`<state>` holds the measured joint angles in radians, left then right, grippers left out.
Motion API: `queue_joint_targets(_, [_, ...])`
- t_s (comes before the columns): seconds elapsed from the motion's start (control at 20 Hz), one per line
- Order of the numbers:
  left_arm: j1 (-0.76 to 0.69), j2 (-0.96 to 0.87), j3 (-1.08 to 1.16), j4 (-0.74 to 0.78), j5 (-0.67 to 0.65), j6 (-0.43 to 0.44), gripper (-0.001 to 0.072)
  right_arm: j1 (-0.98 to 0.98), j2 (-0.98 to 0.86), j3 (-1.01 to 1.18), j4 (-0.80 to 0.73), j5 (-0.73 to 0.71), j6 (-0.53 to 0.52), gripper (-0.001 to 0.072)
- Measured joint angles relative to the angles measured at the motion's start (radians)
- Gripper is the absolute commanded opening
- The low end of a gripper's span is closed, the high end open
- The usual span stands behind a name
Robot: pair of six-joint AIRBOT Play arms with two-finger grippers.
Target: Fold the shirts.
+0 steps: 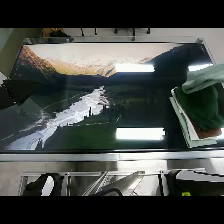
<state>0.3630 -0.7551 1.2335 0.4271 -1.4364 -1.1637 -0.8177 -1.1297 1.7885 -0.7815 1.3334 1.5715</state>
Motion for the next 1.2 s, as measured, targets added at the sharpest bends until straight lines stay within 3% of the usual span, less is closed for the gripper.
queue_joint_targets(0.25, [0.000,0.000,0.000,0.000,-0.040,0.025,0.0015,-0.067,0.050,-0.127,-0.250,0.158,0.161,0.0024])
queue_joint_targets(0.45, [0.000,0.000,0.000,0.000,-0.058,0.040,0.0015,-0.133,0.066,-0.260,-0.401,0.237,0.210,0.0026])
queue_joint_targets(0.85, [0.000,-0.005,0.000,0.000,-0.068,0.048,0.0015,-0.169,-0.001,-0.475,-0.461,0.142,0.228,0.0035])
queue_joint_targets(0.9, [0.000,-0.011,0.000,0.000,-0.068,0.048,0.0015,-0.169,-0.014,-0.483,-0.465,0.134,0.228,0.0143])
queue_joint_targets(0.95, [0.000,-0.020,0.000,-0.001,-0.068,0.048,0.0015,-0.169,-0.025,-0.489,-0.468,0.130,0.219,0.0452])
queue_joint_targets(1.0, [0.000,-0.031,0.000,-0.001,-0.069,0.048,0.0015,-0.169,-0.032,-0.493,-0.479,0.130,0.203,0.0671])
queue_joint_targets(1.2, [0.000,-0.071,0.000,-0.006,-0.071,0.066,0.0015,-0.167,-0.039,-0.434,-0.475,0.175,0.150,0.0683])
